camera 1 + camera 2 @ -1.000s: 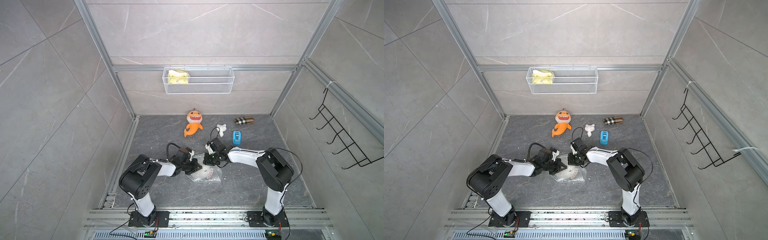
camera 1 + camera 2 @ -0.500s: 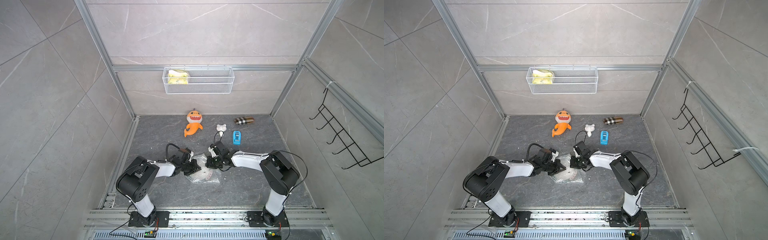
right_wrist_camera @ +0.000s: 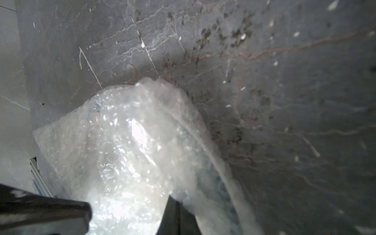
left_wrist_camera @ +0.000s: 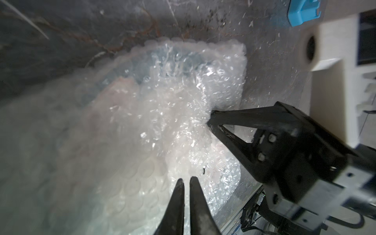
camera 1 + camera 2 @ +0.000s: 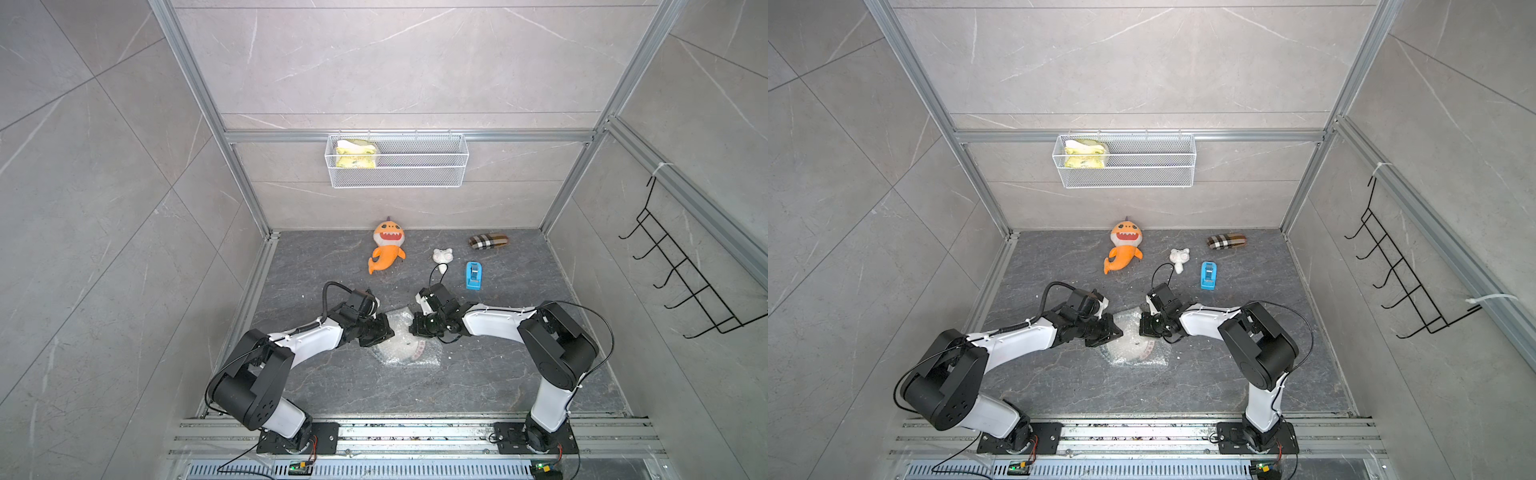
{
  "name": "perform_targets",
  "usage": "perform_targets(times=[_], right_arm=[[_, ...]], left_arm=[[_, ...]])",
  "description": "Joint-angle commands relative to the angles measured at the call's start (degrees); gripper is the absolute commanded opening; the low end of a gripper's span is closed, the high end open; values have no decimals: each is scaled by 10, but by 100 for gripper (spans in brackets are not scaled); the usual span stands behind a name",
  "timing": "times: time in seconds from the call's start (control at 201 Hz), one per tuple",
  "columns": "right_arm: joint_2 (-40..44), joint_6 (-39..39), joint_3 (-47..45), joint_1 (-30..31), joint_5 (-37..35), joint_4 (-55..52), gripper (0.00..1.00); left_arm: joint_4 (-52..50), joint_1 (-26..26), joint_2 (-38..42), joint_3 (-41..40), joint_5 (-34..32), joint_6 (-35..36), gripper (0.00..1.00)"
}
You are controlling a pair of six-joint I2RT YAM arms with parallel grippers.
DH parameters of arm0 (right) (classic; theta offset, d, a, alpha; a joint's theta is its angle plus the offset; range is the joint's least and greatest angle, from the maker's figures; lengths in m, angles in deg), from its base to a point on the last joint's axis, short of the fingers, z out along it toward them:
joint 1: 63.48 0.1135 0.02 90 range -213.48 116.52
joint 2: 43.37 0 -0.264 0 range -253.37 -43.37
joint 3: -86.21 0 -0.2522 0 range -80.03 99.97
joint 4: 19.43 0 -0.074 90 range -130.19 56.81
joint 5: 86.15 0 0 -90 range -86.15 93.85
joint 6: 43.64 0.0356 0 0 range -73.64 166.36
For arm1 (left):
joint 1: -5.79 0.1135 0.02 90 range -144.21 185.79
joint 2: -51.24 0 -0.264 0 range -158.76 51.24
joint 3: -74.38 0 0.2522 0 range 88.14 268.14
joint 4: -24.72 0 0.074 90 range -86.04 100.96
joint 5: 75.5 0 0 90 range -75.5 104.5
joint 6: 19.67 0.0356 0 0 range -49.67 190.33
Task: Wrap dinner plates in bubble wrap
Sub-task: Stick the tape on the bubble wrap.
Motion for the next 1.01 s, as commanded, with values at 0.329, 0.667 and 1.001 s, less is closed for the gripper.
perform_targets(times=[0.329,0.667,1.001], right_arm=[[-46,5,-22,0,-33,-67,0],[-40,6,-23,-1,-32,-71,0],[-32,4,-31,-7,-28,-70,0]], left_arm=[[27,-10,33,16,57,-47,0],[73,-44,-45,25,51,-46,0],[91,-32,-125,63,39,-21,0]])
